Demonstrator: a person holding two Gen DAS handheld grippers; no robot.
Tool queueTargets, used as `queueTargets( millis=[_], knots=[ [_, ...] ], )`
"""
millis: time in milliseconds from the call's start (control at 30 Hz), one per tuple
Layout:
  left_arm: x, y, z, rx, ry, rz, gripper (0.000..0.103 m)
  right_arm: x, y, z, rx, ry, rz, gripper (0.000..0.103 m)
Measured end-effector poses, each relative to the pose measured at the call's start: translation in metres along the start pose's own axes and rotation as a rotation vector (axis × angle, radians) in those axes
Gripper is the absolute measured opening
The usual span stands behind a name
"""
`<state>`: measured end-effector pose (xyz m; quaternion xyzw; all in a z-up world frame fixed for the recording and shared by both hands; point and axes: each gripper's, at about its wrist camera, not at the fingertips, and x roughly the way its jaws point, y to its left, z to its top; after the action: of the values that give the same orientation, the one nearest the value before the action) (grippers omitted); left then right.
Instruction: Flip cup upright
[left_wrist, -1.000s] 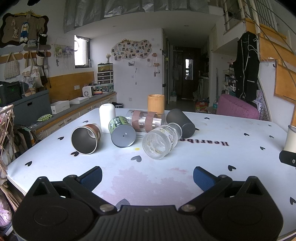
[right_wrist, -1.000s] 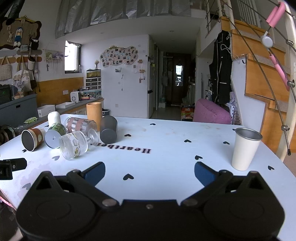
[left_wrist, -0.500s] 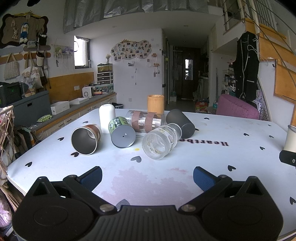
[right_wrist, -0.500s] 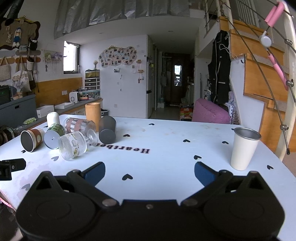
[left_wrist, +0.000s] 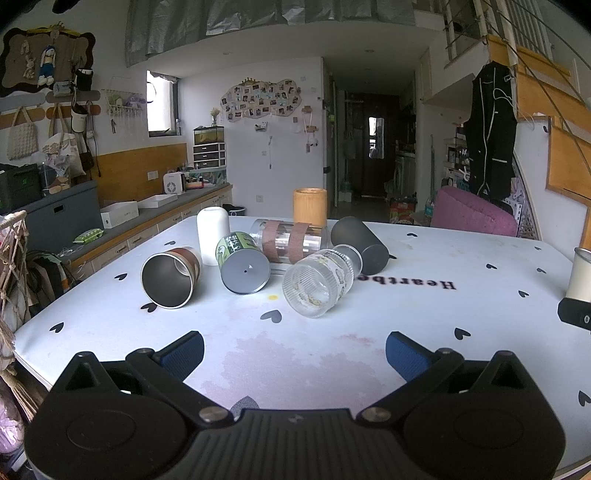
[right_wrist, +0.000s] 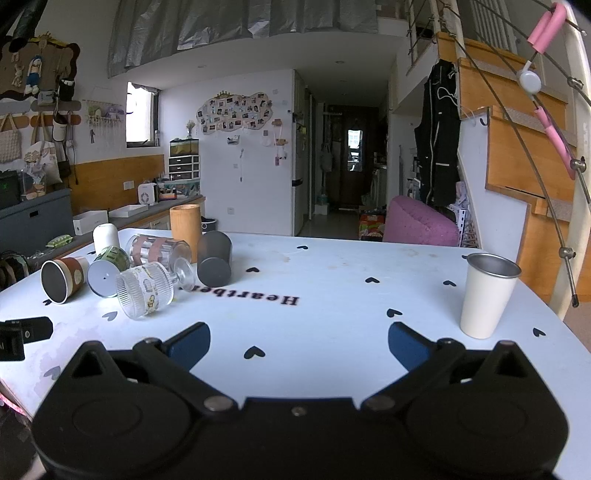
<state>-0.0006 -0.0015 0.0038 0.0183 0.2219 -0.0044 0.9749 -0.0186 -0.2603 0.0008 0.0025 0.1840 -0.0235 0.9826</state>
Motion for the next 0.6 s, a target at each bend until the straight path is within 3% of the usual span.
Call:
queueTargets(
  millis=[600],
  knots=[
    [0.0001,0.0003,-0.0004,0.002,-0.001,0.000,0.103,0.0002,-0.0001,0.0000,0.000,0.000,0.001,0.103]
  ],
)
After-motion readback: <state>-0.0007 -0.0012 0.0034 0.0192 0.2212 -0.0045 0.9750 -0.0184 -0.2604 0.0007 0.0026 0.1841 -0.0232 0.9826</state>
